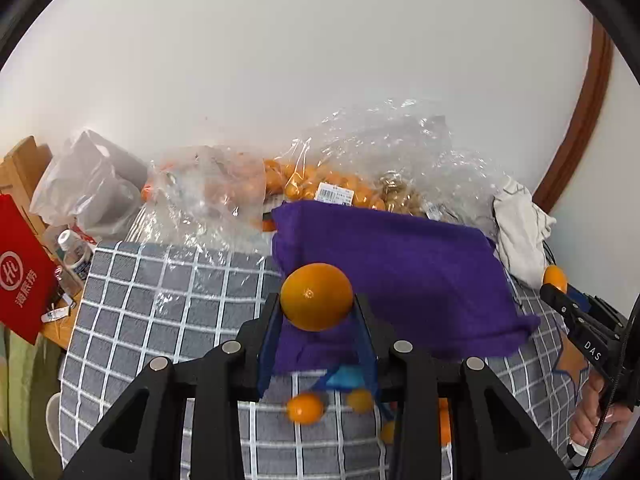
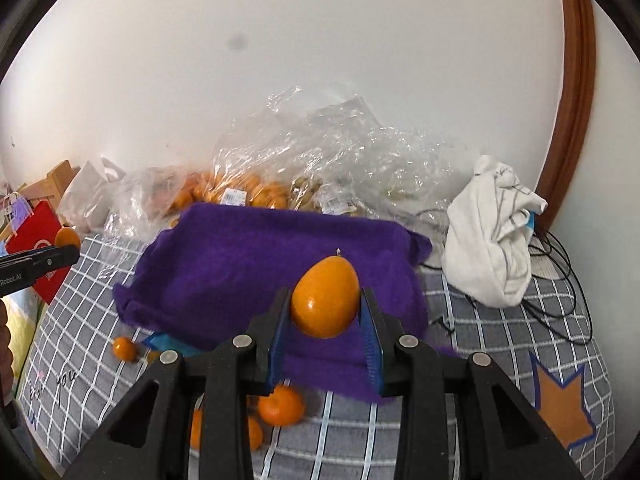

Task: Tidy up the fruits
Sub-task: 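Carry both fruits over the purple towel and lower them onto it, then open both tools to release the fruits and pull back from the towel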

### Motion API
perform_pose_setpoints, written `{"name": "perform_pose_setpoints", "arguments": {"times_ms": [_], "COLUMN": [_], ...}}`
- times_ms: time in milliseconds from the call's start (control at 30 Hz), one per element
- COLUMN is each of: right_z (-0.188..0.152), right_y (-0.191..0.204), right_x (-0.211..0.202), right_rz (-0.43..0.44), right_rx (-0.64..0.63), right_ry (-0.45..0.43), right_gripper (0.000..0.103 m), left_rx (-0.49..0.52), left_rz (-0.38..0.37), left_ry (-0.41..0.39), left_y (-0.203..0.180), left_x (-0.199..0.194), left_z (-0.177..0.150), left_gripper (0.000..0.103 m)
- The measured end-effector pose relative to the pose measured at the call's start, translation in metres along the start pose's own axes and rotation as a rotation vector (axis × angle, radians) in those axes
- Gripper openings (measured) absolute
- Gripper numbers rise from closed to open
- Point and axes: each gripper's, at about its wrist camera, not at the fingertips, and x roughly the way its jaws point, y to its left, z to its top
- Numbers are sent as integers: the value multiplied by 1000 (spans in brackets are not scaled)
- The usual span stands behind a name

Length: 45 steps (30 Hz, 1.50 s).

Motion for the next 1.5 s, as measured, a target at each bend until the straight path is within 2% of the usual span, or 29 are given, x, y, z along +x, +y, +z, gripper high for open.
{"name": "perform_pose_setpoints", "arguments": {"times_ms": [333,667,1000,1233,1333,1367,1433,1467,1500], "right_z": [21,9,3,0,0,-1,0,1,2], "right_y": [-16,-17,-14,-16,-15,-15,-14,-14,-14], "right_x": [71,141,170,174,172,170,162,156,151], "right_rz": [5,5,-16,-16,-26,-30,-31,-30,-29], "right_rx": [24,45,17,27,22,18,15,18,22], "right_ry": [53,167,225,234,241,242,232,223,213], "right_gripper": [33,33,33,33,36,38,47,55,62], "left_rx": [-4,7,31,29,35,39,46,47,51], "left_rz": [4,-23,-12,-14,-6,-11,-18,-13,-9], "left_ry": [33,105,197,233,246,247,241,232,211], "left_y": [-3,-22,-38,-38,-40,-41,-43,-46,-47], "left_x": [59,125,171,186,188,187,184,184,178], "left_z": [26,31,24,22,22,22,22,23,24], "left_gripper": [33,33,33,34,34,37,53,62,62]}}
